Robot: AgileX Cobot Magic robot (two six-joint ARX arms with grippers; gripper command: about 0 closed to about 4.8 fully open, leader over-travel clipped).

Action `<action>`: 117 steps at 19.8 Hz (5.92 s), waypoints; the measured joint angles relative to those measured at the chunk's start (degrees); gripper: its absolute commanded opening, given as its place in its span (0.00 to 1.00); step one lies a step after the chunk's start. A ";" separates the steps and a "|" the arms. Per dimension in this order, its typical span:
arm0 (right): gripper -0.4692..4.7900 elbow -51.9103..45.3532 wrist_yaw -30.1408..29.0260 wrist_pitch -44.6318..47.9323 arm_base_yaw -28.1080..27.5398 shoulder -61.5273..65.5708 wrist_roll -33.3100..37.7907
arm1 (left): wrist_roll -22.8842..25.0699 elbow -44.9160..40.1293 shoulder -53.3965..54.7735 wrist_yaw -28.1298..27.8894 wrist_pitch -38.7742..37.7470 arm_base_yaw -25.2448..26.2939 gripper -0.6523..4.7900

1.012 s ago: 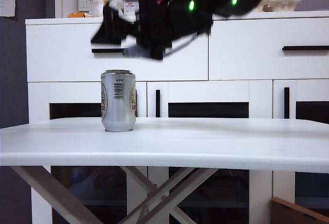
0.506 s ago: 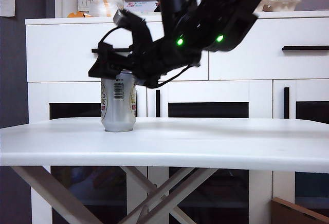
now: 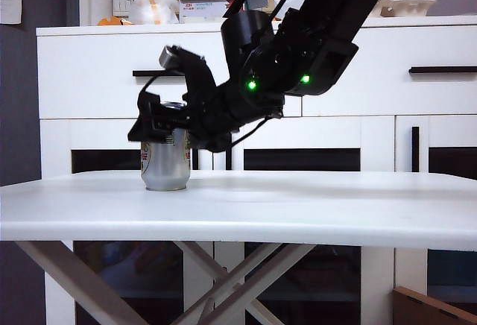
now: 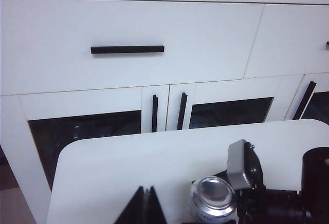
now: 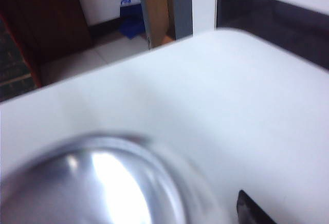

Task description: Pick up a can of beer from the white table, open the left drawer, place the beer inside the drawer, and finally close the drawer.

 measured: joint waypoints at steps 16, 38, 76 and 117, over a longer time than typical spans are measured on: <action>0.33 -0.09 0.22 -4.13 -0.09 0.00 -0.20 | -0.09 0.02 0.28 0.02 0.02 0.00 0.11; 0.33 -0.42 3.48 -45.46 -3.91 -43.69 -1.66 | -51.12 0.00 24.26 3.93 40.76 0.00 0.11; 0.33 -0.44 9.38 -46.51 -3.69 -48.33 -1.53 | -86.09 45.48 80.50 -4.02 51.93 -0.02 0.77; 0.33 -0.44 10.71 -45.20 -3.72 -48.39 -1.53 | -79.73 70.53 96.10 -5.46 39.50 -2.29 0.11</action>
